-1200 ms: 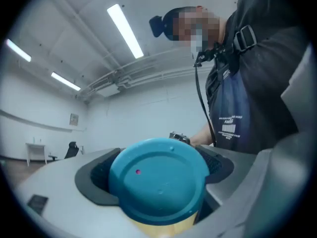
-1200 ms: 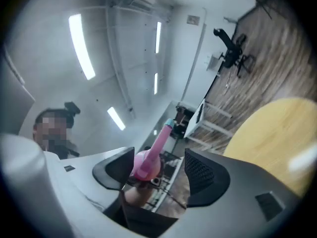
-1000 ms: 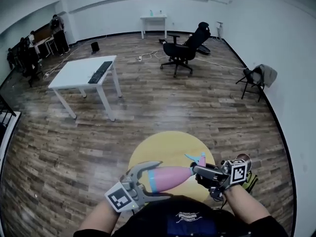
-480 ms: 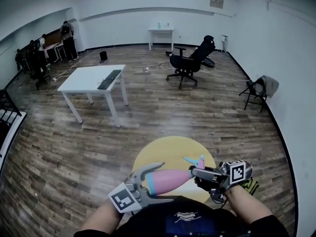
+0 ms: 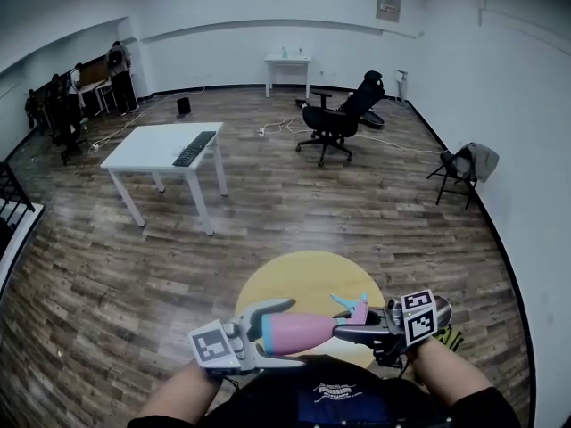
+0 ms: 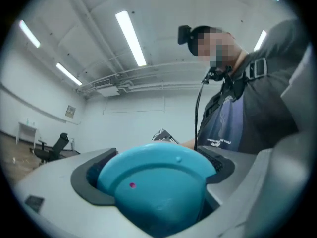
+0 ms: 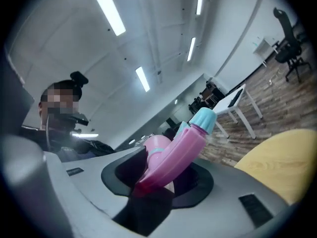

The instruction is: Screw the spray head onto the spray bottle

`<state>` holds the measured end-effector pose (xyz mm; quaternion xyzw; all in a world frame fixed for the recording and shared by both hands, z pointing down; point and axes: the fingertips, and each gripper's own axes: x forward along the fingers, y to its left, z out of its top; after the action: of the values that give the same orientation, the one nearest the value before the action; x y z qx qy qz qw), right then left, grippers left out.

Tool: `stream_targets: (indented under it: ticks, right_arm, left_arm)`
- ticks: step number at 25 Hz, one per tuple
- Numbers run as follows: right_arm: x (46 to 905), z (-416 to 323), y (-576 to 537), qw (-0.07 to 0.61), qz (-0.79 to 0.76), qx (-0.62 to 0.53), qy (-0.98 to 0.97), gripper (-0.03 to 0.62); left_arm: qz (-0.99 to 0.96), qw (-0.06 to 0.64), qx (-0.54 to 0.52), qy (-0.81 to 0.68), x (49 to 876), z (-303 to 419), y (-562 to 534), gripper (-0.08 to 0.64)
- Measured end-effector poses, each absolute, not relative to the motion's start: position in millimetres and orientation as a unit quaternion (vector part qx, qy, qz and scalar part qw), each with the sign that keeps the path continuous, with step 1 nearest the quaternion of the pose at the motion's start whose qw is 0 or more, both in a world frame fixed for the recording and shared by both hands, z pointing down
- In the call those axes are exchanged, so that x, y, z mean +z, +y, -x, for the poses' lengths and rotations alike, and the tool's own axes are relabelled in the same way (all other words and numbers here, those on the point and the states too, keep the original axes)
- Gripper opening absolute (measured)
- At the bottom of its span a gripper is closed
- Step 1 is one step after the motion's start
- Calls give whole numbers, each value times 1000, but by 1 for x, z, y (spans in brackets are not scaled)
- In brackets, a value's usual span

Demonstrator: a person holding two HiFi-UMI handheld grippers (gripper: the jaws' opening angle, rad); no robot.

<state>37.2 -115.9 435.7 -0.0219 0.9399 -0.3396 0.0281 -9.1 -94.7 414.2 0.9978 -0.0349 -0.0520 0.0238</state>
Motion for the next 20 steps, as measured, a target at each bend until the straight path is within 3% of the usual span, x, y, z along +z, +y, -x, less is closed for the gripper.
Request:
stream_targets:
  ticks: [3,7,9,13,15,17,19,20]
  right_arm:
    - [433,-35,-116,6,43,-257,966,170]
    - [430,-40,-120,23,33,-266,963,173]
    - [429,-44,-126,42,16,-316,948,169]
    - [443,-44,-136,70,-6,-433,899,163]
    - [448,-42,-140,92,-14,-480,872,160]
    - [446,-39,-144,99,-1,-473,876,163]
    - [439,-40,-149,80,32,-406,910,189]
    - [436,-44,-150,68,48,-367,927,261]
  left_arm:
    - [-993,87,-70,-30,420,12,-102,523]
    - [-996,49,-58,-40,418,7,-100,523]
    - [-998,-13,-29,-48,420,1,-98,523]
    - [-957,-229,144,-107,449,4,-105,525]
    - [-931,-284,193,-124,458,8,-112,527]
    - [-955,-237,141,-108,447,7,-115,526]
    - [-991,-102,26,-87,426,8,-119,526]
    - [-996,-31,-10,-81,422,12,-124,526]
